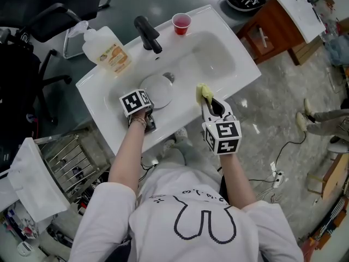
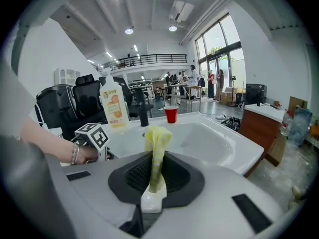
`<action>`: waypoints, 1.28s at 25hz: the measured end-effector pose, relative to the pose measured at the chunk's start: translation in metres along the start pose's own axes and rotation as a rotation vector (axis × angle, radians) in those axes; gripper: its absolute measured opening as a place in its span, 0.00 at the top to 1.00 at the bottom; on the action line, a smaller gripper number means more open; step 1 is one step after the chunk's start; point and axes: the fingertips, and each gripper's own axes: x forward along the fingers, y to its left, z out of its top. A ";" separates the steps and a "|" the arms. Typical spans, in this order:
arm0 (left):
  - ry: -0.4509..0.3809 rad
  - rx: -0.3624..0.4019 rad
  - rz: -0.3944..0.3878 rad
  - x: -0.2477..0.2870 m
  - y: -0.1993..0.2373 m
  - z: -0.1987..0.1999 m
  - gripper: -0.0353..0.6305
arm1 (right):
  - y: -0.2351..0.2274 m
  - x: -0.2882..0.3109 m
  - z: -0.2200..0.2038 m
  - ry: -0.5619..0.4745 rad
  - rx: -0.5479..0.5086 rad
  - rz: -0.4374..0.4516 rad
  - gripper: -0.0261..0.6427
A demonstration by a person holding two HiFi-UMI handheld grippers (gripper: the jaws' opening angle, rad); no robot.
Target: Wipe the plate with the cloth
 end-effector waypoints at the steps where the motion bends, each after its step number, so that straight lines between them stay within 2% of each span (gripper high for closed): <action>1: -0.008 0.003 -0.004 -0.003 -0.001 0.001 0.76 | 0.000 -0.001 0.002 -0.006 -0.002 0.000 0.89; 11: -0.134 0.035 -0.083 -0.055 -0.020 0.032 0.73 | 0.011 -0.004 0.047 -0.088 -0.038 0.027 0.89; 22: -0.352 0.119 -0.140 -0.130 -0.034 0.075 0.71 | 0.037 -0.003 0.100 -0.166 -0.114 0.072 0.89; 32: -0.525 0.159 -0.193 -0.195 -0.042 0.099 0.61 | 0.061 -0.002 0.144 -0.237 -0.169 0.110 0.89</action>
